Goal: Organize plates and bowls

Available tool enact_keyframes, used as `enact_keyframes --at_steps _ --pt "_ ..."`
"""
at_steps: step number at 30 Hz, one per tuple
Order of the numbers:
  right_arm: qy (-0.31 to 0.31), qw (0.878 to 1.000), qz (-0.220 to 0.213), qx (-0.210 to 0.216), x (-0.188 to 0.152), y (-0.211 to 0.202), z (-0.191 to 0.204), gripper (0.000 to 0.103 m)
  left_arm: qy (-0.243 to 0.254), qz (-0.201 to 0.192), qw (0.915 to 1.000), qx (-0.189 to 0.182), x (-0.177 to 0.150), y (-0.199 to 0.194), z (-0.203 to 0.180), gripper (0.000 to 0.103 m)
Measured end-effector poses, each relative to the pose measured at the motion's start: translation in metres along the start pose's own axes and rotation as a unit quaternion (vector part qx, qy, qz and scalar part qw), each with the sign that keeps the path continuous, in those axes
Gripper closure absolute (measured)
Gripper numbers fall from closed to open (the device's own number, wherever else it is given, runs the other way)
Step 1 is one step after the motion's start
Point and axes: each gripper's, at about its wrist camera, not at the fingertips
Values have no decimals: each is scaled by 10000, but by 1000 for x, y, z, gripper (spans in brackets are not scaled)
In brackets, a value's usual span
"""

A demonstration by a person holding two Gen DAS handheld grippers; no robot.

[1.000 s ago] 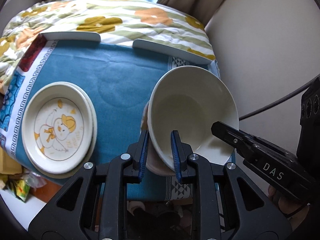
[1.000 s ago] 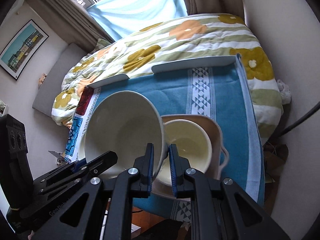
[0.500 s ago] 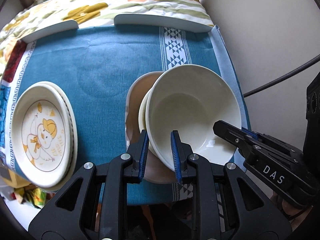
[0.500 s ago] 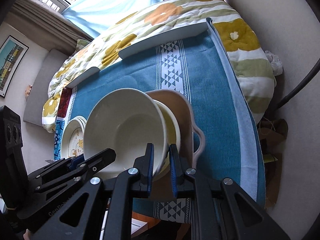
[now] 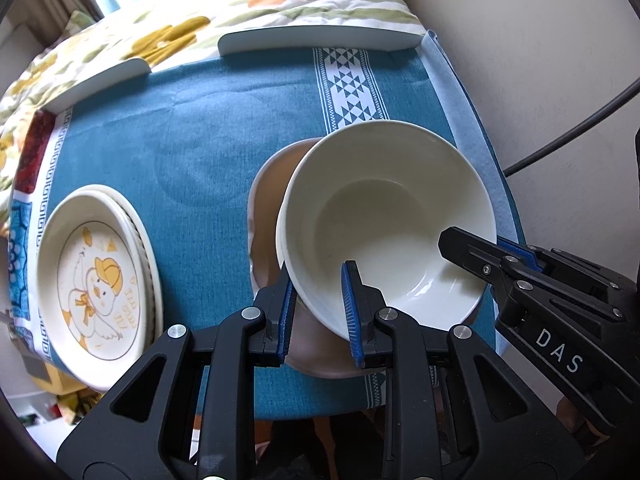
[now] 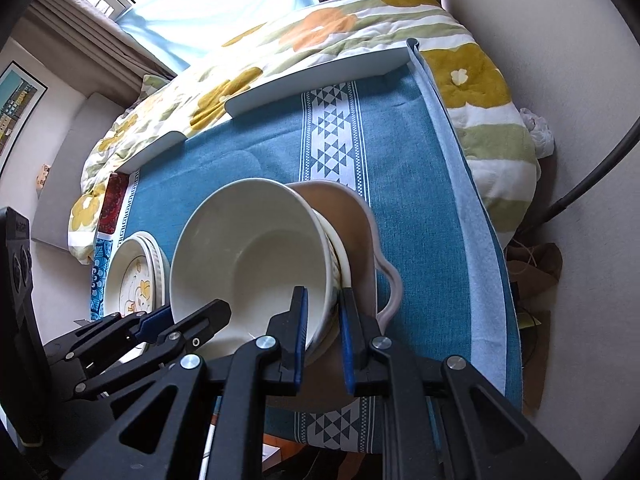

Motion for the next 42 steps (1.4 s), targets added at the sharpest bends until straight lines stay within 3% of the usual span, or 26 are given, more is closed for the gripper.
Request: enact_keyframes --at_steps 11,21,25,28,29,30,31,32,33,34,35,36,37,42 --pt "-45 10000 10 -57 0 0 1 89 110 -15 9998 156 2 2 1 83" --pt "-69 10000 9 -31 1 -3 0 89 15 -31 10000 16 3 -4 8 83" --pt "-78 9998 -184 100 6 -23 -2 89 36 -355 9994 15 5 -30 9 83" --pt "-207 9991 -315 214 12 -48 -1 89 113 -831 9964 74 6 -67 11 83" --pt "-268 9986 -360 276 13 -57 0 89 146 -1015 9946 149 5 -81 11 81" --pt "-357 9979 -419 354 14 -66 1 89 175 -1192 9924 252 3 -94 12 68" --pt "-482 9967 -498 418 14 -76 4 88 202 -1359 9899 358 1 -106 12 36" --pt "-637 9951 -611 437 13 -86 7 83 223 -1532 9869 458 -1 -118 13 16" --pt "-804 9931 -766 384 10 -96 10 60 250 -1759 9826 541 -4 -129 14 1" --pt "-996 9900 -953 306 7 -106 13 22 296 -2000 9776 580 -9 -139 15 0" --pt "-1187 9858 -1163 232 3 -116 16 7 372 -2099 9752 600 -12 -146 17 0" --pt "-1357 9810 -1376 142 -1 -124 17 0 448 -2057 9756 627 -15 -147 18 0" --pt "-1493 9779 -1464 47 -4 -128 16 0 506 -1929 9776 671 -16 -146 19 0" --pt "-1636 9825 -824 -335 -7 -111 0 0 652 -1173 9872 865 -25 -113 34 0"
Point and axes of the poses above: each gripper's, at about its wrist camera, not at the fingertips, and y roughly the way its jaws point, z to its left, x to its top, and after that the axes turned 1 degree about -x, right-handed
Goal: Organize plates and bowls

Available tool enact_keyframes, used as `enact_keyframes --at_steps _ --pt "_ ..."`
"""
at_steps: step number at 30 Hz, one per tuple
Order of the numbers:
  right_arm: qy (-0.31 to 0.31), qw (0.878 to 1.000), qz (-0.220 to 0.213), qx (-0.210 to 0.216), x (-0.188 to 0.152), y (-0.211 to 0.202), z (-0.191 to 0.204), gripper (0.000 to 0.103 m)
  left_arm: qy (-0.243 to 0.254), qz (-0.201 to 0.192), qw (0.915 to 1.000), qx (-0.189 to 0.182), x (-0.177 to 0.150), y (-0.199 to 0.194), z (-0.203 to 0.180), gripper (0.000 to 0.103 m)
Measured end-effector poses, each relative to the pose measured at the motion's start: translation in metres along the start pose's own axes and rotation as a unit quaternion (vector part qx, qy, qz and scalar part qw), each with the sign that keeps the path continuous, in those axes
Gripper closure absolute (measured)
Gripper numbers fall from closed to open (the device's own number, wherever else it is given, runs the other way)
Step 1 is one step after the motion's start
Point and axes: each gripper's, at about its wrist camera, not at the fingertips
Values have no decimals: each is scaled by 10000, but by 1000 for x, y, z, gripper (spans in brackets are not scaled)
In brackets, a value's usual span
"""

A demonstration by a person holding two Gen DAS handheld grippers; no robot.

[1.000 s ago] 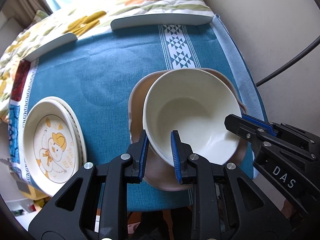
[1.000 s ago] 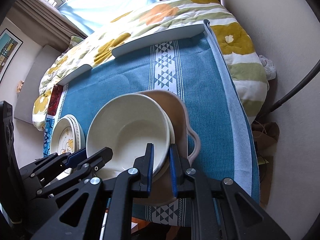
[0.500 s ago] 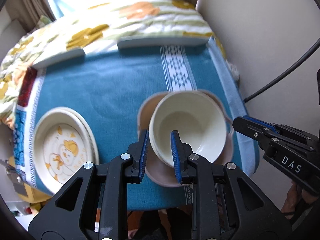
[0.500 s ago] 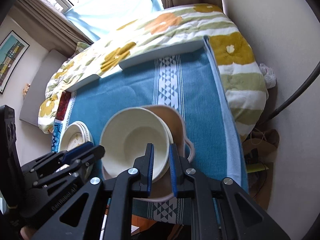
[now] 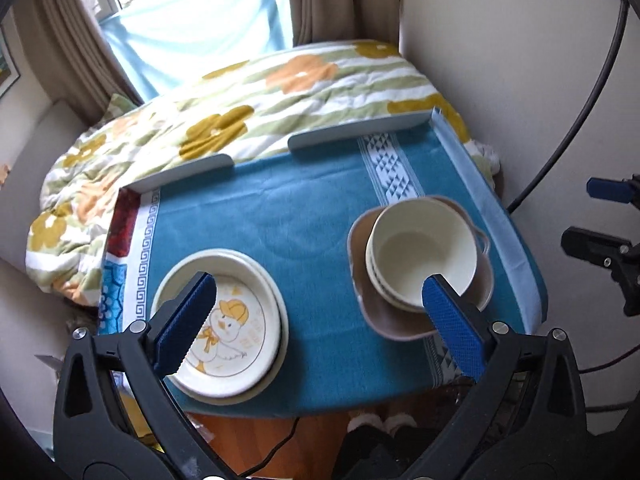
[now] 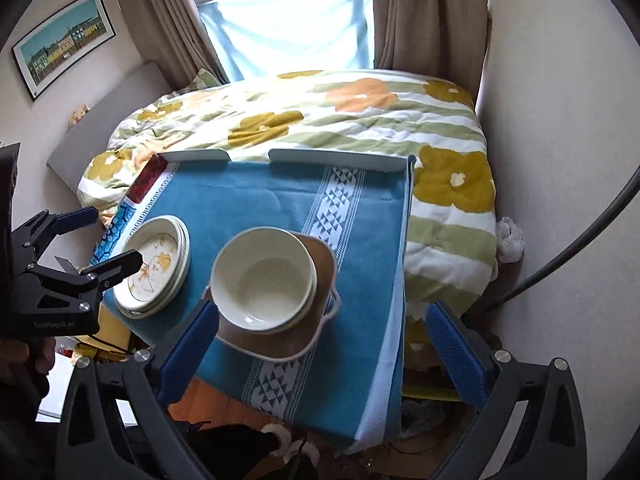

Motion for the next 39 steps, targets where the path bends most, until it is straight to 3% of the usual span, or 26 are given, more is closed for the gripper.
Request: enact_keyframes --at_steps 7,9,12,15,19,21,23,25,30,31,33,39 --pt "239 9951 949 -142 -18 50 -9 0 60 932 9951 -319 -13 59 4 0" --pt "128 9925 1160 -358 -23 63 -6 1 91 1190 9912 -578 -12 76 4 1" --pt "39 9886 1465 -345 -25 82 -2 14 221 1506 9848 -835 -13 97 1 2" --pt "21 9830 1803 -338 -25 102 0 26 466 1780 9782 -964 -15 116 -7 10" --pt "-3 9763 2150 -247 -23 124 3 28 607 2106 9682 -1205 -17 137 -17 25" --pt "-91 9716 2361 -150 -24 136 8 44 650 2188 9643 -1345 -17 144 -21 30" --pt "-89 9696 2444 11 -26 145 9 52 650 2239 9620 -1422 -18 149 -24 38" --pt "-96 9681 2502 112 -26 152 10 64 588 2284 9593 -1552 -19 154 -25 53" --pt "-111 9665 2534 383 -31 163 13 80 644 2376 9547 -1671 -20 165 -35 74" --pt "-106 9662 2539 429 -32 165 14 82 659 2382 9542 -1686 -21 167 -38 82" --pt "-100 9666 2520 448 -32 167 12 83 658 2350 9540 -1744 -22 167 -41 89" --pt "-340 9708 2330 461 -38 159 17 83 982 1977 9637 -1504 -31 156 -52 89"
Point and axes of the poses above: each gripper's, at about its wrist camera, not at the fingertips, and y roughly the way its jaws point, z to its left, x to its top, and after that the axes turned 1 degree about -x, right-handed
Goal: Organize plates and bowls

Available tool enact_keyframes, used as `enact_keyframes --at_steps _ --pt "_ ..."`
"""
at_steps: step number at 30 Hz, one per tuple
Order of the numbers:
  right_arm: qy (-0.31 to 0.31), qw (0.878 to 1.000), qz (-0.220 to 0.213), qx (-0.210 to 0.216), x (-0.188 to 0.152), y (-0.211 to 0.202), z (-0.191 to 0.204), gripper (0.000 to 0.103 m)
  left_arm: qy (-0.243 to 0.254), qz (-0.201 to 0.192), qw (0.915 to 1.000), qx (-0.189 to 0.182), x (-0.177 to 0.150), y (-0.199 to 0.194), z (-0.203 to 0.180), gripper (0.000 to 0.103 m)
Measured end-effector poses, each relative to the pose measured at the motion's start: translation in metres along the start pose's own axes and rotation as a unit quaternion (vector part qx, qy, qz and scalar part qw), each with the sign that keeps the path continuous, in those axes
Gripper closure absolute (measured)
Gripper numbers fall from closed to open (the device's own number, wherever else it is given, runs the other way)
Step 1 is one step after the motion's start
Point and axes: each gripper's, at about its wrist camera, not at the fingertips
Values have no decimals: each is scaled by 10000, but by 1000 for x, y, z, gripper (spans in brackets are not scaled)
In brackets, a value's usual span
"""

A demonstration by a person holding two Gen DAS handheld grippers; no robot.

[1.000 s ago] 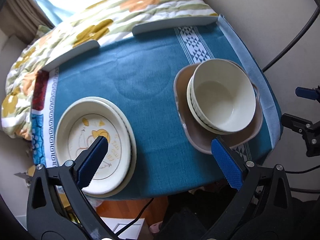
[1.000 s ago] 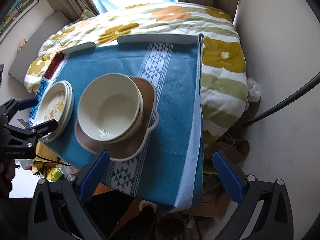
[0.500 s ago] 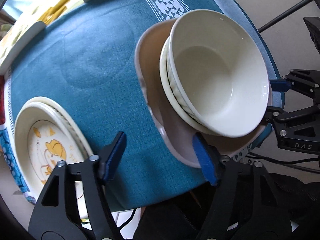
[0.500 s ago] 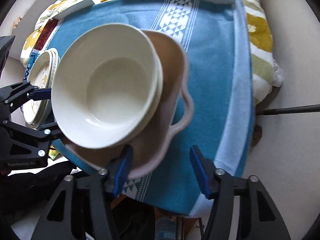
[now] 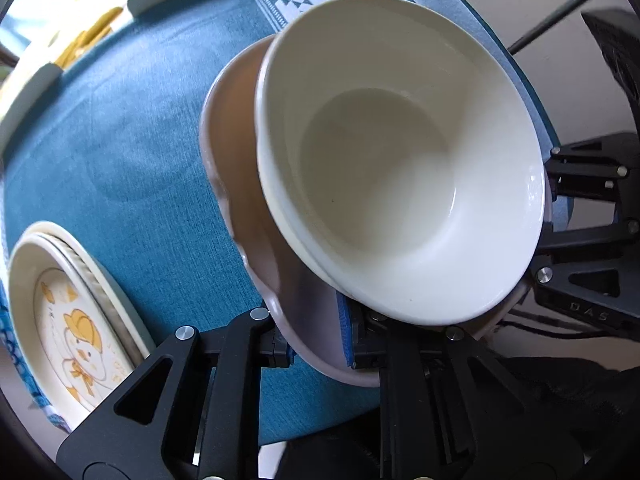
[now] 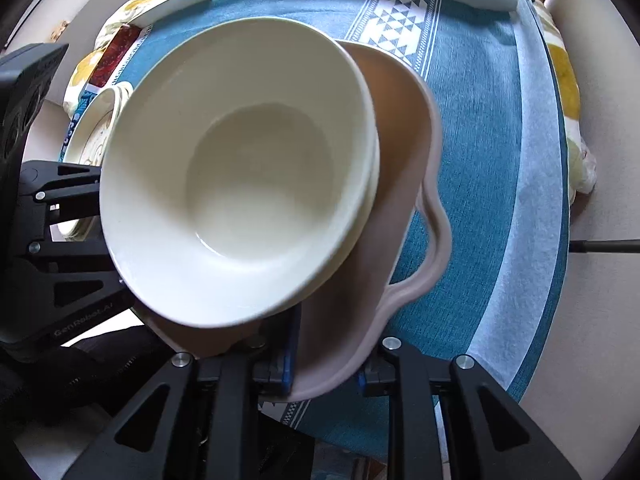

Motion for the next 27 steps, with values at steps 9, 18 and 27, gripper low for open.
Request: enact_keyframes --at_steps 9,18,27 --pt "-177 9994 -253 -150 -9 -9 8 83 -77 -253 9996 87 -13 -12 -6 89" --pt "-663 9964 -528 -49 5 -50 24 83 -483 -661 9959 384 -27 -74 4 89" --pt "-1085 9908 -797 -123 30 -82 92 83 -602 -933 9916 669 -56 -135 54 89"
Point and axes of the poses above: each gripper's, at about its wrist camera, not at the fingertips, and y roughly the way its jaws point, z to its left, x to its top, and after that the axes turned 1 degree about -x, right-handed
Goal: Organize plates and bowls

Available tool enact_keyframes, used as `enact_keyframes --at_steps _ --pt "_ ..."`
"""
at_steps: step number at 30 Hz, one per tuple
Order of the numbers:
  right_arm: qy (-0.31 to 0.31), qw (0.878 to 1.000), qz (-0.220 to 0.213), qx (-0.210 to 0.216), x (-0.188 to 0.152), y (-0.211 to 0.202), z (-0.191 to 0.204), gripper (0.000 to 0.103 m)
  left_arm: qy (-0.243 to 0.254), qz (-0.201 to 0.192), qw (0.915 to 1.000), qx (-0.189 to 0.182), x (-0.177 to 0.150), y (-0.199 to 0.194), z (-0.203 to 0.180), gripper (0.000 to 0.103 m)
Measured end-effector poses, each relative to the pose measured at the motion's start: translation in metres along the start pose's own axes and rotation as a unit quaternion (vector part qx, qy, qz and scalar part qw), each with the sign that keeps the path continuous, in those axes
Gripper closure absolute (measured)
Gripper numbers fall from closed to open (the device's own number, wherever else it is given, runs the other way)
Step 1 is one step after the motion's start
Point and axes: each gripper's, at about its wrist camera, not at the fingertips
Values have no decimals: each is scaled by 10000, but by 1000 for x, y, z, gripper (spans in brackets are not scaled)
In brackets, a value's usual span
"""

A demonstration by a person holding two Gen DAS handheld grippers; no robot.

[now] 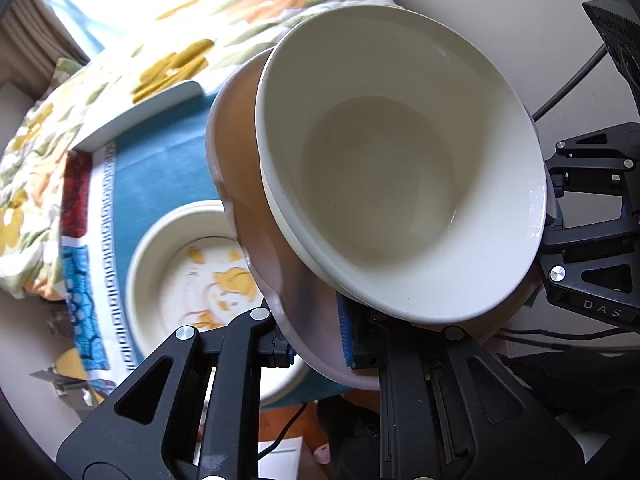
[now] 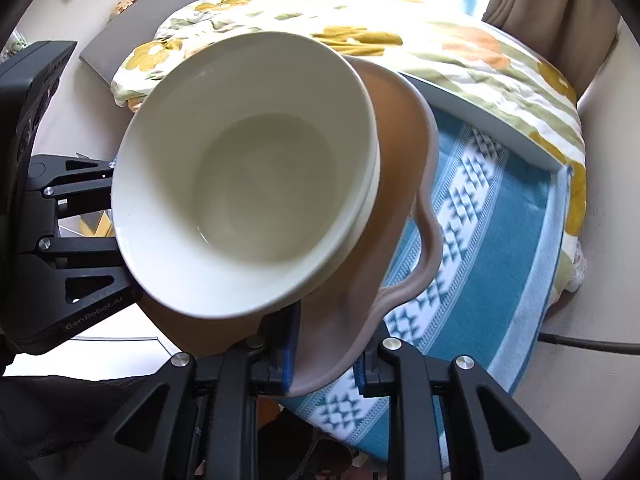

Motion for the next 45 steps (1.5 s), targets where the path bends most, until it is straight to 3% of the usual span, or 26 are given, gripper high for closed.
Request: enact_keyframes --at_steps 10,20,30,45 --pt "391 9992 17 -65 44 27 80 83 314 135 9993 -156 -23 6 93 90" --pt "700 9973 189 -154 50 74 133 83 440 410 9976 -336 -55 44 146 90" --pt "801 9963 222 -212 51 97 144 83 415 444 9973 -406 -69 62 162 90" --pt "870 9957 208 -258 50 98 143 83 285 454 9977 -415 -67 66 161 89"
Point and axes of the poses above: each gripper's, at about its wrist camera, not at the fingertips, and y roughly the way its jaws point, z to its left, x to its top, and after that the axes turned 1 degree about -x, right-handed
